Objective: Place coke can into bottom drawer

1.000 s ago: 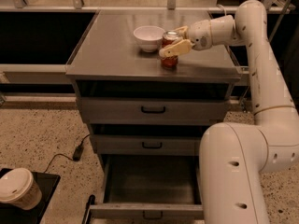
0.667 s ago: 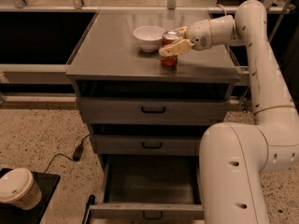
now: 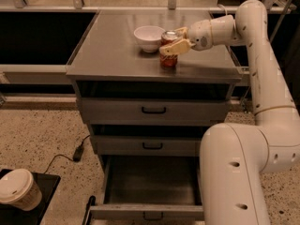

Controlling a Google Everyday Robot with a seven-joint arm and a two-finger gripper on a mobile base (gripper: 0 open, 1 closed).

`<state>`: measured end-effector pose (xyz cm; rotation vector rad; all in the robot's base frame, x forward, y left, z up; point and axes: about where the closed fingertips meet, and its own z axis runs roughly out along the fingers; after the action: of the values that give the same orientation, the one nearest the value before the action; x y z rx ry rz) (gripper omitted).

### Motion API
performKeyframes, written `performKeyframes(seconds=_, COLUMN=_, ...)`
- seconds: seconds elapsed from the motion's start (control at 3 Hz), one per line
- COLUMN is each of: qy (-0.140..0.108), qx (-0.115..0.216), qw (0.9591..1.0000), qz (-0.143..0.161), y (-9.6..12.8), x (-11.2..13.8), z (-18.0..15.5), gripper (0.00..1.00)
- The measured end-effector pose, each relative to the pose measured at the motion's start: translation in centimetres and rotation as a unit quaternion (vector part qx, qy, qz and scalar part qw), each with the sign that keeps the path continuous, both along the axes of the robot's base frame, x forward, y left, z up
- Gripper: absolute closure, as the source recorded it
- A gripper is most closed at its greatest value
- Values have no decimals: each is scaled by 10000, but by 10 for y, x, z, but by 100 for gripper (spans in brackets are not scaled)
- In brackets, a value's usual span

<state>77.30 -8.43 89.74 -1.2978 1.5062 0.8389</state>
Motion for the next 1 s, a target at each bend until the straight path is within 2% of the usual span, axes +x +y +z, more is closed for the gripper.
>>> performKeyframes(seconds=0.33, qy=-68, qx=-265, qw=9995, qz=166, y=-13, x=-19, z=5, gripper=100)
performKeyframes(seconds=0.67, qy=-209, qx=-319, qw=9987, qz=338, y=-50, x=-61, z=28, gripper=100)
performKeyframes(seconds=1.0, qy=-1022, qx=-126, qw=9946, qz=102, y=-98, x=-117, z=97, gripper=100)
